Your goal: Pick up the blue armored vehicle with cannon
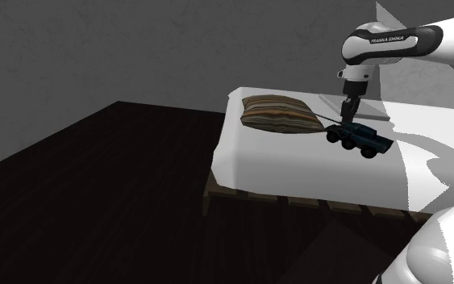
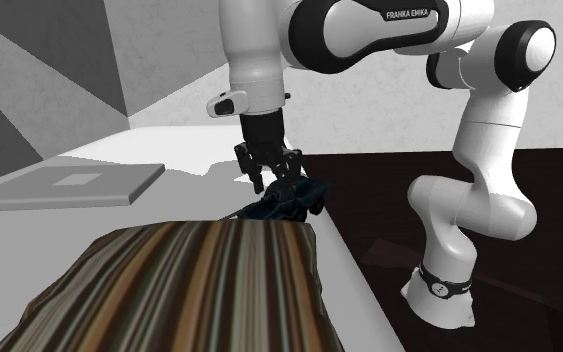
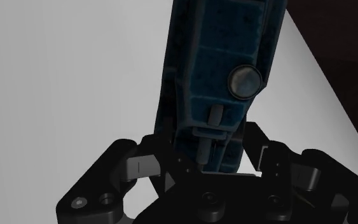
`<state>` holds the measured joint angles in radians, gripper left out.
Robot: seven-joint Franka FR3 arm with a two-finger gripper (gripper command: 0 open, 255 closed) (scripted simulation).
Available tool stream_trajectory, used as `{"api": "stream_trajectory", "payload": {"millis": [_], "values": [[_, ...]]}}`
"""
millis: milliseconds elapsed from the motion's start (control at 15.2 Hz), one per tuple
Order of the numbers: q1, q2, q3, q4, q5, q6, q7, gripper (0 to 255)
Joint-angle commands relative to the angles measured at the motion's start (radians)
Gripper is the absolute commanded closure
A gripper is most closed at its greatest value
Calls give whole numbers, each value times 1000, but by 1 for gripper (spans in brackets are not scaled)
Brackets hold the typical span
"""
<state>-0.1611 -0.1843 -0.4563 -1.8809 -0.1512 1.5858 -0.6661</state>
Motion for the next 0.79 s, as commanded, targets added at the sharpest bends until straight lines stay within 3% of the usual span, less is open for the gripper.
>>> {"api": "stream_trajectory", "payload": {"millis": [0,528,726], "values": [[0,1,-1,-1,0,2,-1,255],[0,-4,1,-8,-1,4,2,255],[1,0,2,37,1,-36,-3,255]]}}
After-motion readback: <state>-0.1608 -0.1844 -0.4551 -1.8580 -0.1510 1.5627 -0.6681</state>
